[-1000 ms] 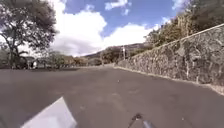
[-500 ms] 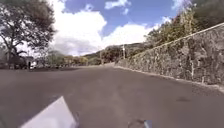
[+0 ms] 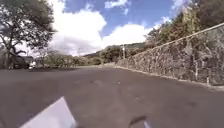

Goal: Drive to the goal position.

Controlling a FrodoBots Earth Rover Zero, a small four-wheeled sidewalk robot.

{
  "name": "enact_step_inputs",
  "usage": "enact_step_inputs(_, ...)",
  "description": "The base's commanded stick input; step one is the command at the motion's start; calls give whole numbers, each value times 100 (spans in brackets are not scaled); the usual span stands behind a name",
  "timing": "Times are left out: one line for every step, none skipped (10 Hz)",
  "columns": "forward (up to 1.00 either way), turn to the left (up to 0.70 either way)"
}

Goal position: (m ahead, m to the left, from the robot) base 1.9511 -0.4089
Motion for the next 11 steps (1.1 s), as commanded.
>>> enact_step_inputs(45, 0)
enact_step_inputs(45, 0)
enact_step_inputs(45, 0)
enact_step_inputs(45, 0)
enact_step_inputs(45, 0)
enact_step_inputs(45, 0)
enact_step_inputs(45, 0)
enact_step_inputs(45, 0)
enact_step_inputs(45, 0)
enact_step_inputs(45, 0)
enact_step_inputs(45, 0)
